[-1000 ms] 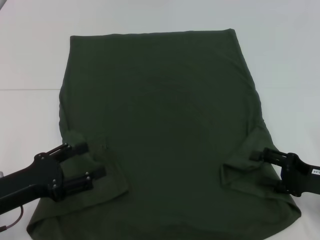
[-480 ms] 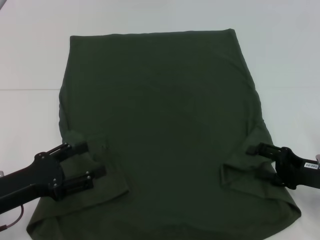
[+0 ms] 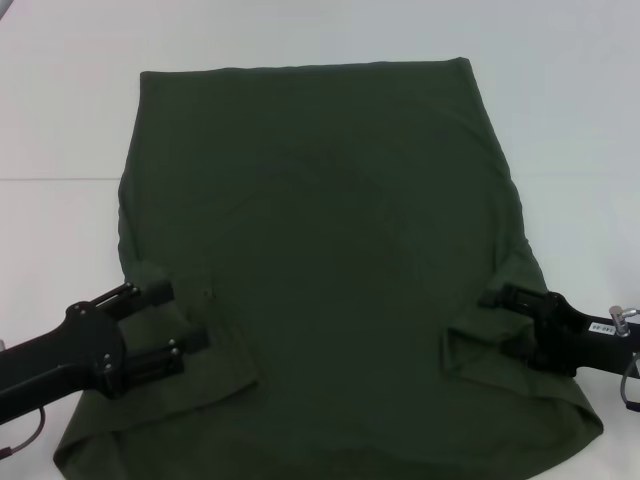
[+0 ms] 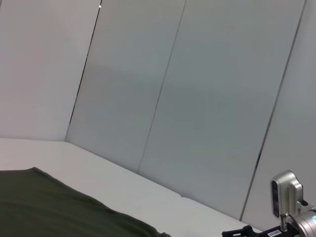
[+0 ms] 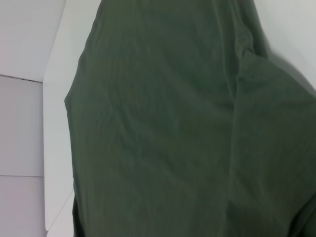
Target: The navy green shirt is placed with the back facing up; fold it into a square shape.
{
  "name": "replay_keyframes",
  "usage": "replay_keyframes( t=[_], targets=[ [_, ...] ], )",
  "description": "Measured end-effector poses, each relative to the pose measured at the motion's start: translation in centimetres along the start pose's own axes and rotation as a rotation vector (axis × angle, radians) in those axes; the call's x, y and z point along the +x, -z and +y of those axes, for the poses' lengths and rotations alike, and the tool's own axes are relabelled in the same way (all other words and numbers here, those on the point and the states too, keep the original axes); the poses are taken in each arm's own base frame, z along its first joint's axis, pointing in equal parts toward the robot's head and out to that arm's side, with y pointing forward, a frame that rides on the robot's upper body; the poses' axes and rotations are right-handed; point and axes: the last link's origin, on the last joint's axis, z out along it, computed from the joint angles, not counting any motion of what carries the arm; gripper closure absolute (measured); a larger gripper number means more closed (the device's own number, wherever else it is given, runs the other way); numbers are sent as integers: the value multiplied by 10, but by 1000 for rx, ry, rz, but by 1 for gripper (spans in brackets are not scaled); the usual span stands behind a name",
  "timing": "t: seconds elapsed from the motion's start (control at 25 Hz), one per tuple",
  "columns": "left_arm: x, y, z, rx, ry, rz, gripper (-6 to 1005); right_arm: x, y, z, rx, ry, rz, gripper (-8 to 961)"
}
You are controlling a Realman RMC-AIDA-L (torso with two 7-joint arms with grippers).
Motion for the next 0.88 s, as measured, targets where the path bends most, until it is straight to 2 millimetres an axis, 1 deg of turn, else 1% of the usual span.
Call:
replay_keyframes(
  t=[0.44, 0.88],
  targets=[
    [1, 0, 0, 0, -6, 1, 107, 1, -8, 2, 6, 0, -23, 21],
    [1, -1, 0, -2, -7, 2, 107, -1, -12, 9, -29, 14, -51, 22]
  ],
)
